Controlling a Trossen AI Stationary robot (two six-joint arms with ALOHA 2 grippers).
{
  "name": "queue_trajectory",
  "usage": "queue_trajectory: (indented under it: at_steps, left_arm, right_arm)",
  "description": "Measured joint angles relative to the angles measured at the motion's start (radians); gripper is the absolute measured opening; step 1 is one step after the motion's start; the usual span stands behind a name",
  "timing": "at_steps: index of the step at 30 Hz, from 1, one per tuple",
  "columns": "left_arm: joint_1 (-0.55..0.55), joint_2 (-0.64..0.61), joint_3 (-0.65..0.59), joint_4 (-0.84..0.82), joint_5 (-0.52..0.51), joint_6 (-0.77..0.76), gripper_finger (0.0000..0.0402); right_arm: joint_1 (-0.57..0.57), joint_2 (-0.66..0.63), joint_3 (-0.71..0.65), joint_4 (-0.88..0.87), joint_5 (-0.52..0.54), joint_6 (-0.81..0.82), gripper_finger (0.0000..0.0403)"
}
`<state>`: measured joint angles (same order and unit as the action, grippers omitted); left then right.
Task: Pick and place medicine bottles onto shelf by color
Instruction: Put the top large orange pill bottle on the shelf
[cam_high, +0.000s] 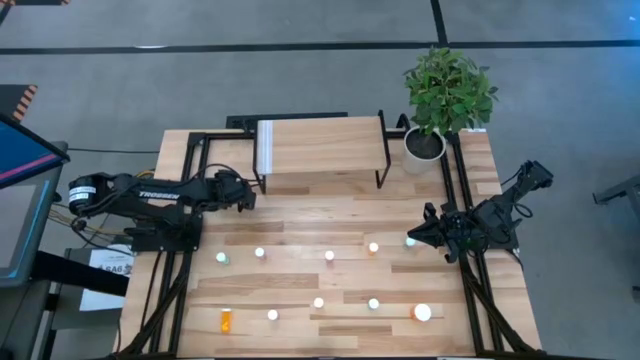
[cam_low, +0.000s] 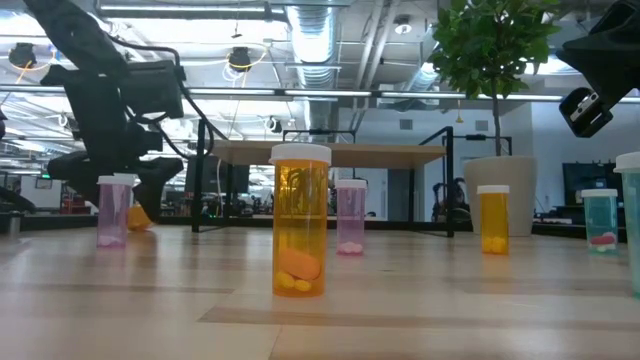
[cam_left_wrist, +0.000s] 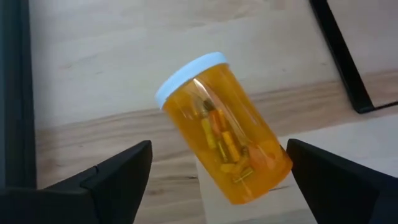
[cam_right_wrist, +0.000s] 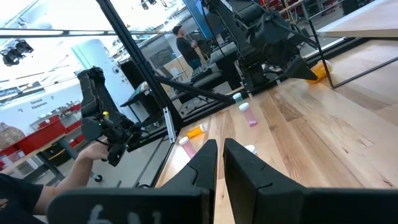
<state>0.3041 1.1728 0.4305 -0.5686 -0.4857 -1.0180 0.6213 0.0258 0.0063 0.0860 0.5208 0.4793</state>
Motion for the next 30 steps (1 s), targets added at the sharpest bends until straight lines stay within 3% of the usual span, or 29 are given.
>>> queue_trajectory:
  at_steps: [17,30]
  left_arm:
    - [0.004,0.0,0.0,-0.002,0.01,-0.004,0.0217]
    - [-0.001,-0.002,0.001,-0.011,-0.003,0.022,0.0165]
  right_arm:
    - [0.0,0.0,0.0,0.0,0.0,0.0,0.0053]
    - [0.0,0.0,0.0,0.0,0.0,0.0,0.0053]
